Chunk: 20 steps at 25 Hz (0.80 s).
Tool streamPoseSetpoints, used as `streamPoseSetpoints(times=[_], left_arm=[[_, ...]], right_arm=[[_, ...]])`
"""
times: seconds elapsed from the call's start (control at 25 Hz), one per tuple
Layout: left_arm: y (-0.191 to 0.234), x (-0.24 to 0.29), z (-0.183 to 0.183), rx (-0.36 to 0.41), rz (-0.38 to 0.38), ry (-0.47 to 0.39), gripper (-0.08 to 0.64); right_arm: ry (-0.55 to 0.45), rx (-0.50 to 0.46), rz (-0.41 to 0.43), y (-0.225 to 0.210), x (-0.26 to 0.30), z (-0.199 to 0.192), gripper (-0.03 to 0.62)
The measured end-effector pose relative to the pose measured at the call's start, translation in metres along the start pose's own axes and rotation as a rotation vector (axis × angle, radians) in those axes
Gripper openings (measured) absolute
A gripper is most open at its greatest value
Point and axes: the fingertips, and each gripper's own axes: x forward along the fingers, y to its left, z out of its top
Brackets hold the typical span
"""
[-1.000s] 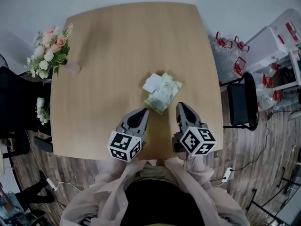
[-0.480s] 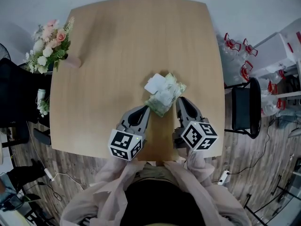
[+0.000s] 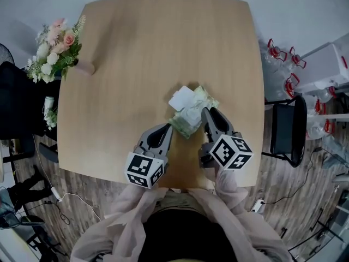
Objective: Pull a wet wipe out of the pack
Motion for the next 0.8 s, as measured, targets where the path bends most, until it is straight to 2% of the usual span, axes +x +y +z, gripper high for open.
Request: streamPoseSetpoints(times=[0.28, 0.8], left_arm=[[0.008, -0.001, -0.004, -0.019, 0.038, 0.014, 0.009], [0.017, 0.004, -0.006, -0.033, 0.058, 0.020, 0.009]], right_arm=[[0.006, 0.045, -0.011, -0.014, 0.016, 0.002, 0.129], [0.051, 0.041, 0.004, -0.010, 0.033, -0.007, 0.130]])
